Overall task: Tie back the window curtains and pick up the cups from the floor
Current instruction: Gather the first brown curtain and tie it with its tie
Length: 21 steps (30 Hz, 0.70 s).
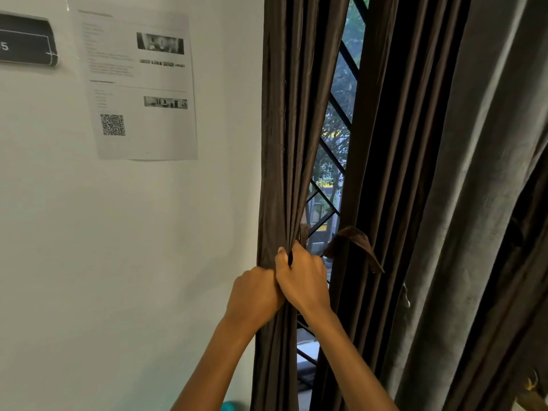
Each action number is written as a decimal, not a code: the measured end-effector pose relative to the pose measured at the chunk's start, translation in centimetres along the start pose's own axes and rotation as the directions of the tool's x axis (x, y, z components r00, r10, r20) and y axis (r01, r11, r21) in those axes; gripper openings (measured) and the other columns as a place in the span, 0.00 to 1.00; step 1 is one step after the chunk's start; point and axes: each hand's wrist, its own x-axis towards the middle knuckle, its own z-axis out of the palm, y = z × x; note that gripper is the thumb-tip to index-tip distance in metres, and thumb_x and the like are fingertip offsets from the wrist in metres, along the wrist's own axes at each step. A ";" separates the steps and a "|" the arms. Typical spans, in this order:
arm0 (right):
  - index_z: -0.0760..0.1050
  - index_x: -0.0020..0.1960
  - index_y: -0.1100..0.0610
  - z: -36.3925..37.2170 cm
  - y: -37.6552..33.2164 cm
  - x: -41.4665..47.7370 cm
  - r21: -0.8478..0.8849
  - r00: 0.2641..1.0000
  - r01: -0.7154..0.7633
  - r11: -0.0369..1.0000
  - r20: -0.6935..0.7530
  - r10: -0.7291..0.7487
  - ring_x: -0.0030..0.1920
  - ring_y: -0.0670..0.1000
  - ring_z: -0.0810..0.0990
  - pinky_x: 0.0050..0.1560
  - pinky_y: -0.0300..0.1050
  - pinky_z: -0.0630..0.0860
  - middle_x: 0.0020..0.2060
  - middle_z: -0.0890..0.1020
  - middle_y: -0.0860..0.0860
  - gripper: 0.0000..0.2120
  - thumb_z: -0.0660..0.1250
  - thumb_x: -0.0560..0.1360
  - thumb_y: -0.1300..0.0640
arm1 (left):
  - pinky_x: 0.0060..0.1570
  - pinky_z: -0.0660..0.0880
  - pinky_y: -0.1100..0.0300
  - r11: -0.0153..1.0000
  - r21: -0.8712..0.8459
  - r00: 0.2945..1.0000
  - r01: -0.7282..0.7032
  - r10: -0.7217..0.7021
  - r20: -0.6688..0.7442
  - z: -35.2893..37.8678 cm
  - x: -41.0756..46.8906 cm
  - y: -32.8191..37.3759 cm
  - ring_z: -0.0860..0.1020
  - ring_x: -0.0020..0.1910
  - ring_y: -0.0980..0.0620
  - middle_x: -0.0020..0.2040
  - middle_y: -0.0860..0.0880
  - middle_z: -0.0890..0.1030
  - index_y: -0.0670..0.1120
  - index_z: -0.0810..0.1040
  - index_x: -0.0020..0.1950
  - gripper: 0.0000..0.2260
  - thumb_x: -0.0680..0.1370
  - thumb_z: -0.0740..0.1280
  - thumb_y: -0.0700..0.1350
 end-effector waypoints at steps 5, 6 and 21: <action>0.68 0.37 0.53 -0.6 1.6 0.3 0.072 1.000 -0.018 0.997 0.012 0.017 0.29 0.46 0.75 0.30 0.43 0.71 0.29 0.74 0.49 0.16 0.59 0.84 0.53 | 0.30 0.60 0.70 0.996 -0.048 0.997 -0.073 0.073 -0.001 0.3 -0.2 -0.8 0.72 0.29 0.56 0.36 0.51 0.81 0.52 0.73 0.37 0.14 0.81 0.61 0.55; 0.66 0.36 0.52 -0.9 1.7 0.3 0.094 0.999 -0.029 0.995 0.027 0.026 0.28 0.44 0.72 0.29 0.38 0.67 0.28 0.73 0.48 0.17 0.59 0.84 0.54 | 0.31 0.62 0.70 0.993 -0.078 0.996 -0.087 0.088 0.004 0.4 -0.2 -1.0 0.73 0.29 0.56 0.34 0.54 0.79 0.53 0.73 0.36 0.15 0.80 0.61 0.58; 0.77 0.65 0.55 -3.4 3.2 0.2 0.603 0.921 -0.288 0.744 0.389 0.041 0.59 0.50 0.83 0.61 0.46 0.79 0.57 0.85 0.49 0.13 0.60 0.84 0.54 | 0.62 0.74 0.56 0.590 -0.788 0.903 0.176 -0.415 -0.109 -1.0 2.7 -2.9 0.74 0.65 0.51 0.70 0.53 0.72 0.52 0.66 0.73 0.33 0.71 0.65 0.64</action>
